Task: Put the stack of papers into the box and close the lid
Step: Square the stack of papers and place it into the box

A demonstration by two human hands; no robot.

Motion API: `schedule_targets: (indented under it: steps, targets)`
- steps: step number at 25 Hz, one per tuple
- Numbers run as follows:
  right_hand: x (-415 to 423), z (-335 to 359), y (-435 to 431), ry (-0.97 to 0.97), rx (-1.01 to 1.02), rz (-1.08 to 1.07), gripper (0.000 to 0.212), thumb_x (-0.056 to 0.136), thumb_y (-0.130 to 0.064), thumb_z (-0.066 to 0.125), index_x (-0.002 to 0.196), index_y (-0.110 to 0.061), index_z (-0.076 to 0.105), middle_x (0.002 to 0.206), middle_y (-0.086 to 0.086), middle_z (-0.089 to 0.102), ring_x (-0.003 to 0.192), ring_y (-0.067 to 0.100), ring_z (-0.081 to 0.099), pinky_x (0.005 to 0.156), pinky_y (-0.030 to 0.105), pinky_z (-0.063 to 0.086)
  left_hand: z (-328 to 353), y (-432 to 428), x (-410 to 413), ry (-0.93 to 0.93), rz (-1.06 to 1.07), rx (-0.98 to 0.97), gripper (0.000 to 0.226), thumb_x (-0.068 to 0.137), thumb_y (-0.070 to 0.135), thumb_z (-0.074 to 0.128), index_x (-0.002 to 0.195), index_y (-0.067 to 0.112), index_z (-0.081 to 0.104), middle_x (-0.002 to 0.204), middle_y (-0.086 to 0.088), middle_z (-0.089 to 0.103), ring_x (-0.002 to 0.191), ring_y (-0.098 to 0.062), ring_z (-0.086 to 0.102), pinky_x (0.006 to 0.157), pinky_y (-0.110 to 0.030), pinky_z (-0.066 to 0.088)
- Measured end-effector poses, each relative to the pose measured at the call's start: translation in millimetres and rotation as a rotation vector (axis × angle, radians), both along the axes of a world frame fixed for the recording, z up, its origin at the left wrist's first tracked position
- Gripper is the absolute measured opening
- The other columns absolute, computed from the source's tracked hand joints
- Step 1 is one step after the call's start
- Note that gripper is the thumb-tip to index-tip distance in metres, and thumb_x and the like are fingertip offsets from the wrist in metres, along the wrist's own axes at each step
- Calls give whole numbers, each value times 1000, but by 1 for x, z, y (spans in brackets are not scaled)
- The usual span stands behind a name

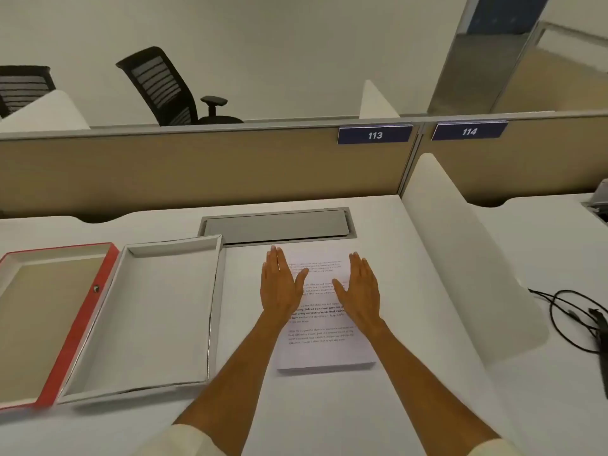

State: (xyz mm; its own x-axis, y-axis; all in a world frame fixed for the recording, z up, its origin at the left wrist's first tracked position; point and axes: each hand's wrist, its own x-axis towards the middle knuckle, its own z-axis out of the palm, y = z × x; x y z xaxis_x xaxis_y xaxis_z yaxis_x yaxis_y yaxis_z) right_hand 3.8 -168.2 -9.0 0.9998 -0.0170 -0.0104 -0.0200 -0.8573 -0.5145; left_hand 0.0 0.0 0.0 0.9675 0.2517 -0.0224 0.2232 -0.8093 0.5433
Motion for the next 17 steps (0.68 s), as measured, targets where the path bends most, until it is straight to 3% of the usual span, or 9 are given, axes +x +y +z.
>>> schedule_targets:
  steps: [5,8,12,17]
  targets:
    - [-1,-17,-3,212,218,-216,93,83,-31,73,151,-5,15,157,14,25,145,31,24,119,47,23,-18,1,1,322,130,-19,114,76,53,74,153,-1,10,161,-20,16,148,-34,25,117,-44,32]
    - [9,-16,-3,313,191,-377,94,71,-35,82,141,-5,28,145,17,37,135,35,35,105,53,36,-20,-2,3,403,241,9,105,66,53,81,141,1,29,146,-19,35,136,-34,38,106,-47,39]
    - [15,-15,-5,455,242,-485,85,65,-37,86,129,-4,40,134,19,45,127,37,42,98,52,42,-17,-7,8,541,353,-160,104,62,45,88,139,4,30,143,-18,36,135,-35,38,102,-49,41]
    - [21,-10,-2,534,239,-494,78,62,-36,88,124,-6,51,130,19,52,121,36,49,95,48,46,-12,-13,19,615,353,-142,93,63,37,89,134,4,39,137,-17,45,127,-32,44,99,-42,44]
